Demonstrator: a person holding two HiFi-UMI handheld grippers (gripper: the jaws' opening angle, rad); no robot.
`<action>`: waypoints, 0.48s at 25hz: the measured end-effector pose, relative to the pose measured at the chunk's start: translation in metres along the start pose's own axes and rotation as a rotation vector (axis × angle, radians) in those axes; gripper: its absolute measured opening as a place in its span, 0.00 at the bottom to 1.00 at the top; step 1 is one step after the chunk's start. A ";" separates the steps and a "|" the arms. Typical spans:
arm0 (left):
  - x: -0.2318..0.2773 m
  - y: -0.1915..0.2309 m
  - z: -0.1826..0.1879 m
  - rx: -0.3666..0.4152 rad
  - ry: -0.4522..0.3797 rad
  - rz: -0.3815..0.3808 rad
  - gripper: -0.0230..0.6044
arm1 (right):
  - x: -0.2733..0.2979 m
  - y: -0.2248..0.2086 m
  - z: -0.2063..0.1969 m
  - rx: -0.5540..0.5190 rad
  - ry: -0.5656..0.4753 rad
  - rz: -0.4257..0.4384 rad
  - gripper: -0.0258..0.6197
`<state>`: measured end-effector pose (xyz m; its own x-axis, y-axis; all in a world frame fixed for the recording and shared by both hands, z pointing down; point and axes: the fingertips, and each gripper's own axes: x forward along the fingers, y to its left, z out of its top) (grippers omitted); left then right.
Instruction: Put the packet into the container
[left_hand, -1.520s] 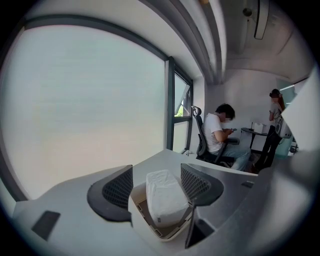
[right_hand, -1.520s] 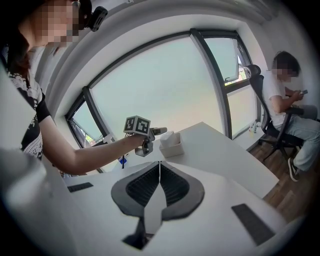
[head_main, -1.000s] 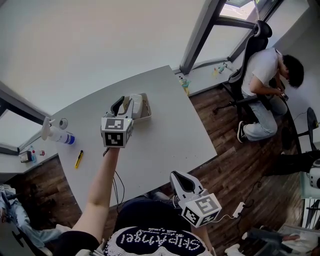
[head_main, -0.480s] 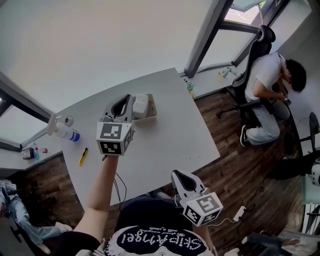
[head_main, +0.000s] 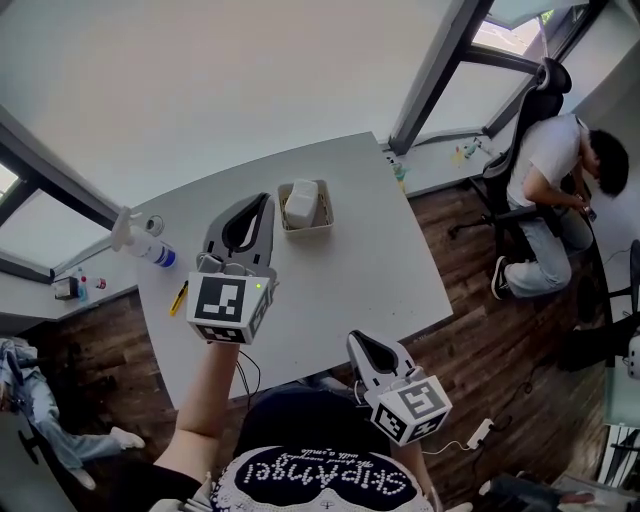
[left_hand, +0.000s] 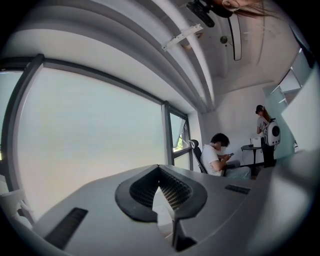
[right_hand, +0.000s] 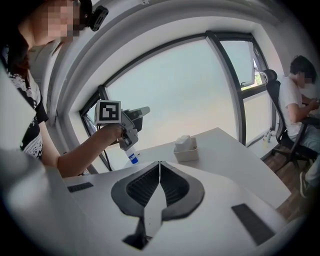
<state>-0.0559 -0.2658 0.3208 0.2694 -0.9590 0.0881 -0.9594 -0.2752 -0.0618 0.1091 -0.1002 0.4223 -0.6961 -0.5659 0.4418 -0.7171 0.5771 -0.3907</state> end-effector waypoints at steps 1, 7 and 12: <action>-0.003 0.000 0.000 -0.002 -0.003 0.005 0.05 | 0.001 0.001 0.000 -0.002 0.001 0.005 0.07; -0.021 0.000 -0.004 -0.011 -0.004 0.029 0.05 | 0.007 0.004 0.000 -0.014 0.011 0.030 0.06; -0.041 -0.001 -0.003 -0.016 -0.017 0.053 0.05 | 0.013 0.011 -0.002 -0.034 0.031 0.062 0.06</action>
<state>-0.0661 -0.2257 0.3206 0.2192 -0.9733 0.0681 -0.9736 -0.2228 -0.0503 0.0921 -0.0999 0.4257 -0.7375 -0.5104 0.4423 -0.6707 0.6305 -0.3908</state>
